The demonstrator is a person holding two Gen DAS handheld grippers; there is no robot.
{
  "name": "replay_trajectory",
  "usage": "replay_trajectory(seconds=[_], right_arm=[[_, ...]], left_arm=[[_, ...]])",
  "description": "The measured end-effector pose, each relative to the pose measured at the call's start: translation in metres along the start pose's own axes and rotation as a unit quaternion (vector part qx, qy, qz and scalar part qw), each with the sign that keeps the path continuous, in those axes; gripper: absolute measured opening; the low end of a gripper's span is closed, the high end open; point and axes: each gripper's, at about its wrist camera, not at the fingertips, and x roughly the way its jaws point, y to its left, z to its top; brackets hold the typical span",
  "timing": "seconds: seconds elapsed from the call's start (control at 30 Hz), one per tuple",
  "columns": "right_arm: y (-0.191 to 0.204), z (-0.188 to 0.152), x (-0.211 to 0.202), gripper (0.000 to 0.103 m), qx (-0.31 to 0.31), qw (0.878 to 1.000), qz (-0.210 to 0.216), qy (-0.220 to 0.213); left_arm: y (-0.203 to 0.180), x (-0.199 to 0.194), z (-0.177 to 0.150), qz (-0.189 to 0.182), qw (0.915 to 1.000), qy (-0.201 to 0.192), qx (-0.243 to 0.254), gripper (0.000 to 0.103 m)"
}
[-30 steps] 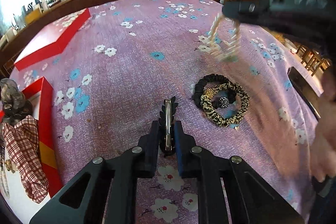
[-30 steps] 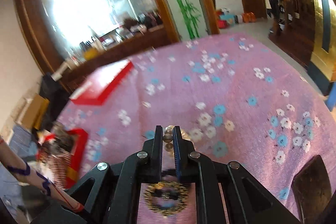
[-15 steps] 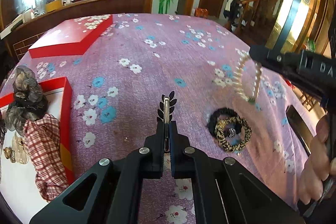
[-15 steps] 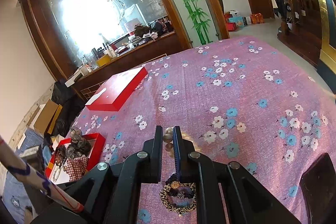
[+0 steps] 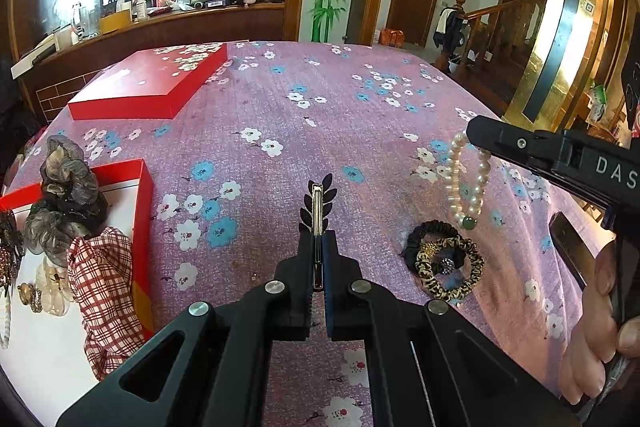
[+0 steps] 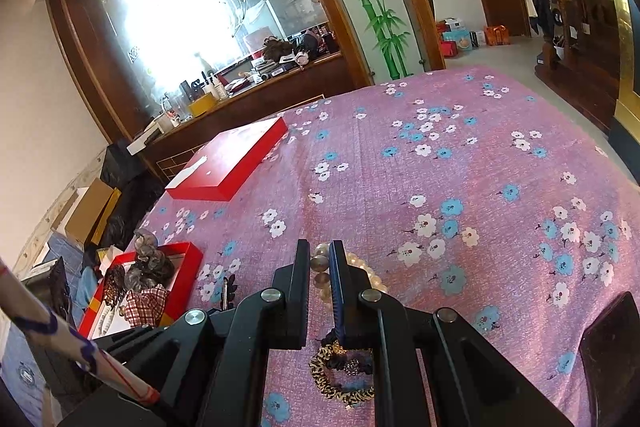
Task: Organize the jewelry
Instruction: 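Grasp and lift the pearl bracelet with the right gripper while the left holds the clip, then carry both items to the tray and open the right gripper to drop the pearls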
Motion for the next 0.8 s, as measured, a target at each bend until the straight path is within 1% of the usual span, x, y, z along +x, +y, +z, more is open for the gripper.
replay_trajectory(seconds=[0.47, 0.67, 0.8], right_arm=[[0.006, -0.003, 0.001, 0.01, -0.008, 1.0, 0.009, 0.003], [0.011, -0.003, -0.005, 0.01, -0.015, 1.0, 0.015, -0.005], [0.016, -0.003, -0.008, 0.01, -0.016, 1.0, 0.022, -0.006]], left_arm=[[0.003, -0.002, 0.001, 0.002, 1.0, -0.006, -0.007, 0.004], [0.003, -0.008, 0.003, 0.002, 0.9998, -0.015, -0.009, 0.004], [0.004, -0.019, 0.006, 0.003, 0.9995, -0.029, -0.013, 0.004]])
